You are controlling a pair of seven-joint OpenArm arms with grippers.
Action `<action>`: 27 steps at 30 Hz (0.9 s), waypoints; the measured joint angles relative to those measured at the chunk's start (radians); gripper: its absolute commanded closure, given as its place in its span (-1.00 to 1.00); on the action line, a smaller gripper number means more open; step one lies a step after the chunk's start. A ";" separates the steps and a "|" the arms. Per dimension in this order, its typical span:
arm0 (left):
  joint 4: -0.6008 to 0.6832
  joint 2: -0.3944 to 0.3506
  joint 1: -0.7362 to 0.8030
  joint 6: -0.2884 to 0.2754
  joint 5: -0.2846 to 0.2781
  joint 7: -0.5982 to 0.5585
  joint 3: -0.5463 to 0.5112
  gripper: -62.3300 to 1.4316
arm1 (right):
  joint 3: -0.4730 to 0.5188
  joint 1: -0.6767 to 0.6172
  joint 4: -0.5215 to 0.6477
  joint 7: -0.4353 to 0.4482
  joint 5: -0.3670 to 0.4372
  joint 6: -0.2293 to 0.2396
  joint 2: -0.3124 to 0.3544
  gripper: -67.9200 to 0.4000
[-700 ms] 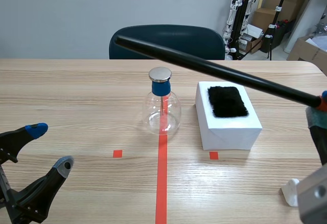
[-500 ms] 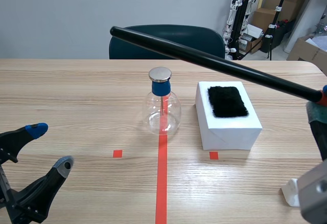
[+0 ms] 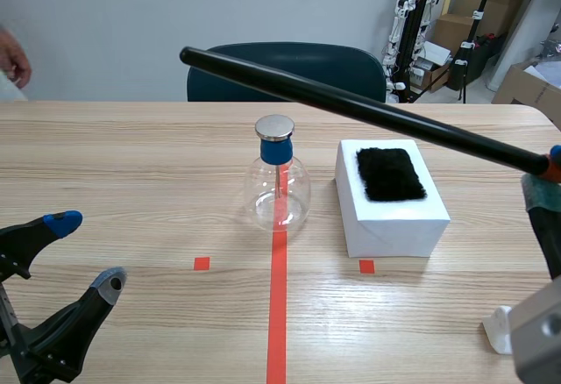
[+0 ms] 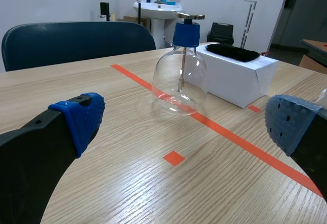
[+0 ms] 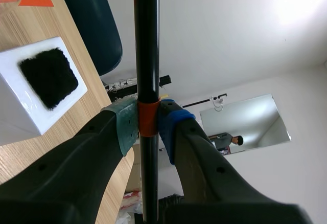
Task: Do the electroscope experiment. move the rod toward and away from the electroscope
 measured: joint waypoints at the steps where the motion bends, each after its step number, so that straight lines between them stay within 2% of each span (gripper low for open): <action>1: 0.000 0.000 0.000 0.000 0.000 0.000 0.000 -1.00 | 0.000 0.000 0.000 0.000 0.000 -0.009 0.000 0.99; 3: 0.000 0.000 0.000 0.000 0.000 0.000 0.000 -1.00 | 0.000 0.000 0.000 0.003 0.000 -0.027 0.000 0.99; 6: 0.000 0.000 0.000 0.000 0.000 0.000 0.000 -1.00 | 0.000 0.000 0.000 0.007 0.000 -0.027 0.000 0.99; 9: 0.000 0.000 0.000 0.000 0.000 0.000 0.000 -1.00 | 0.000 0.000 0.000 0.006 0.000 -0.065 0.000 0.99; 11: 0.000 0.000 0.000 0.000 0.000 0.000 0.000 -1.00 | 0.012 0.001 0.000 0.000 -0.001 -0.074 0.000 0.99; 16: 0.000 0.000 0.000 0.000 0.000 0.000 0.000 -1.00 | 0.097 0.061 0.000 -0.143 0.001 -0.068 0.000 0.99; 21: 0.000 0.000 0.000 0.000 0.000 0.000 0.000 -1.00 | 0.159 0.163 0.000 -0.244 0.000 -0.066 0.008 0.99; 23: 0.000 0.000 0.000 0.000 0.000 0.000 0.000 -1.00 | 0.182 0.201 0.000 -0.281 -0.035 -0.034 0.017 0.99; 25: 0.000 0.000 0.000 0.000 0.000 0.000 0.000 -1.00 | 0.195 0.236 0.000 -0.323 -0.060 0.031 0.026 0.99; 27: 0.000 0.000 0.000 0.000 0.000 0.000 0.000 -1.00 | 0.196 0.267 -0.009 -0.344 -0.090 0.052 0.032 0.99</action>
